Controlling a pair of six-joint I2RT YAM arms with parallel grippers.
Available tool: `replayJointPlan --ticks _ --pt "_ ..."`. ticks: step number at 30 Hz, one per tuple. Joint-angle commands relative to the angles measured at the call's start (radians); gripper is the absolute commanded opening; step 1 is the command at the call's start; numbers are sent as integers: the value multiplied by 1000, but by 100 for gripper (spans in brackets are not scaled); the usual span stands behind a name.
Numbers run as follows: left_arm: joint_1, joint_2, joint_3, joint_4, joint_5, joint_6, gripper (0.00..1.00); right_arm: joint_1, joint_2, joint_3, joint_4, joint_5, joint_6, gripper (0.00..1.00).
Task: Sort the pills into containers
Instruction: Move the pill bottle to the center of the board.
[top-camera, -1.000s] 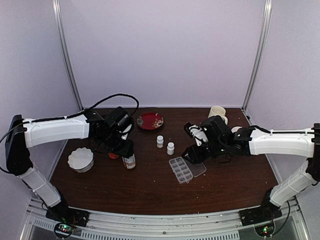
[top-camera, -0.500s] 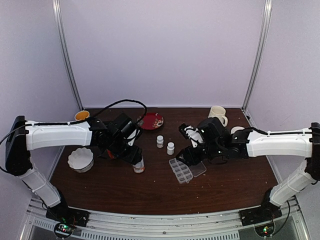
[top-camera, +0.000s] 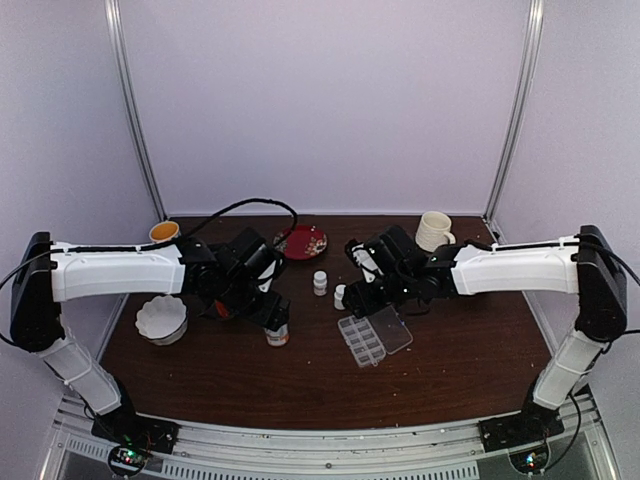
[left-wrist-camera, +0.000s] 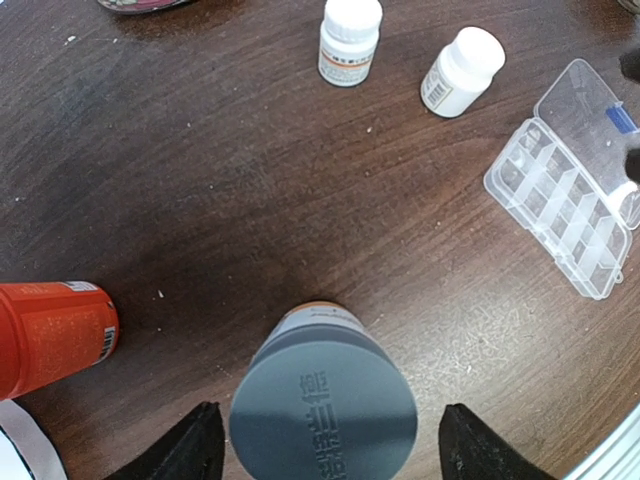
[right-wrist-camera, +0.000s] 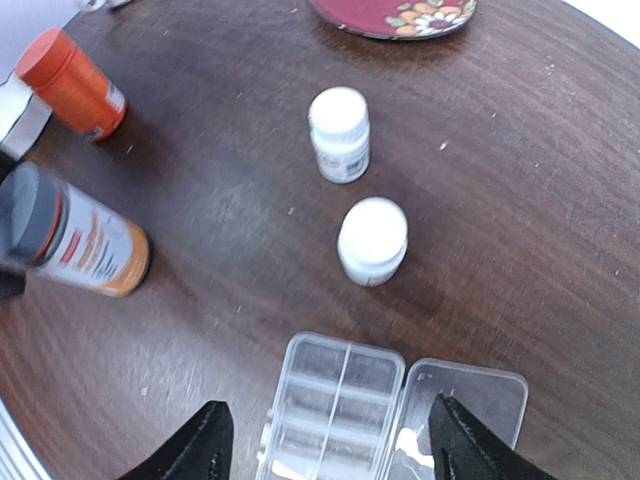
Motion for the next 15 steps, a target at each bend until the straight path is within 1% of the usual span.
replayJointPlan --ticks 1,5,8,9,11,13,15 --pt "-8 2 28 16 -38 -16 77 -30 75 89 -39 80 24 74" --pt "-8 32 41 11 -58 -39 76 -50 154 172 -56 84 37 73" --pt "-8 49 53 -1 -72 -44 71 -54 204 236 -72 83 26 72" --pt "-8 53 58 -8 -80 -46 67 -54 221 254 -75 86 23 71" --pt "-8 60 70 -23 -95 -47 55 -54 254 289 -93 94 20 69" --pt "-8 64 76 -34 -102 -45 47 -54 281 317 -102 96 19 67" --pt "-8 61 76 -42 -109 -45 44 -54 302 335 -105 93 18 66"
